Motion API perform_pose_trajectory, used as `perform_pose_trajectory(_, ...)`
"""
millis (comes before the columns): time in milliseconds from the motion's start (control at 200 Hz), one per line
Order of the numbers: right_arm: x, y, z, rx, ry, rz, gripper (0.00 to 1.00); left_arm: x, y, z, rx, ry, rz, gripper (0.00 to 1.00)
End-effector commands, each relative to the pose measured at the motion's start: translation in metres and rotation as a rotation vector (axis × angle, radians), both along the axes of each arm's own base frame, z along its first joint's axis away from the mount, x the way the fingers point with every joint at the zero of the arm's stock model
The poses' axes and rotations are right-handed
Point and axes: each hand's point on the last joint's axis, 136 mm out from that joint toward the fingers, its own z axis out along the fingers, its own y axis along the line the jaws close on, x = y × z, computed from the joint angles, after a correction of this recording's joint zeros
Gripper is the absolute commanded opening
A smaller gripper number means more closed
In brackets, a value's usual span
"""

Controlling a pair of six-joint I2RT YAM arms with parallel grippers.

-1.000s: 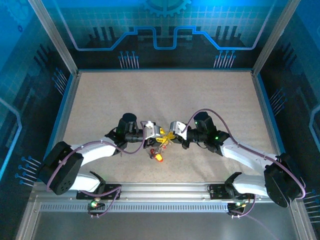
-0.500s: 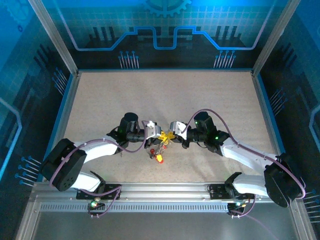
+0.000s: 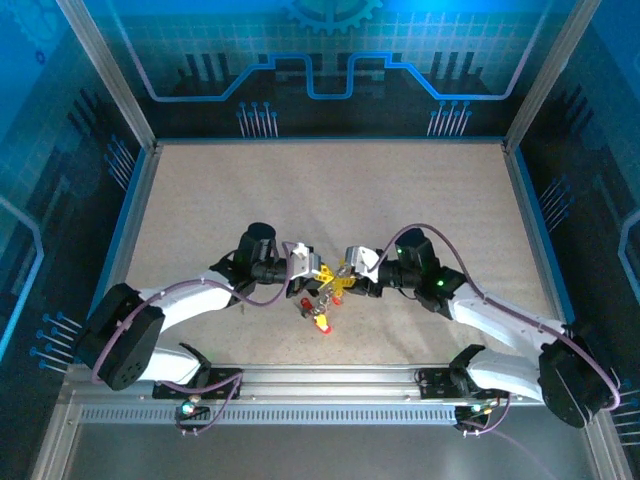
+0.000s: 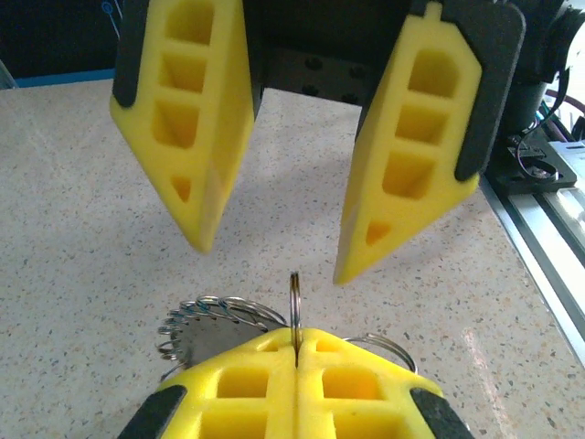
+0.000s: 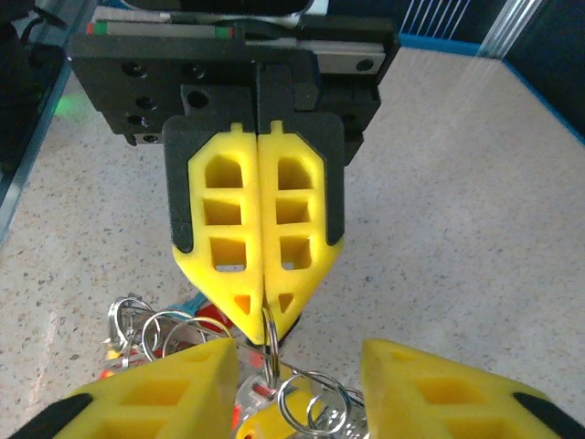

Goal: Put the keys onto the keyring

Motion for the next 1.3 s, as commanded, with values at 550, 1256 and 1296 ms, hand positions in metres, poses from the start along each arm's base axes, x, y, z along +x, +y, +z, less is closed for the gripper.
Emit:
perform_pose_trajectory(550, -0.014, 0.004, 0.008, 0.057, -0.034, 0.043, 0.35, -0.020, -0.002, 0.037, -0.056, -0.200, -0.102, 0.00)
perform_pose_trajectory(1256, -0.015, 0.018, 0.010, 0.035, -0.072, 0.067, 0.07, -0.023, -0.003, 0.033, -0.024, -0.219, -0.114, 0.00)
perform_pose_trajectory(1296, -0.015, 0.018, 0.010, 0.035, -0.074, 0.069, 0.03, -0.023, -0.003, 0.035, -0.025, -0.223, -0.112, 0.00)
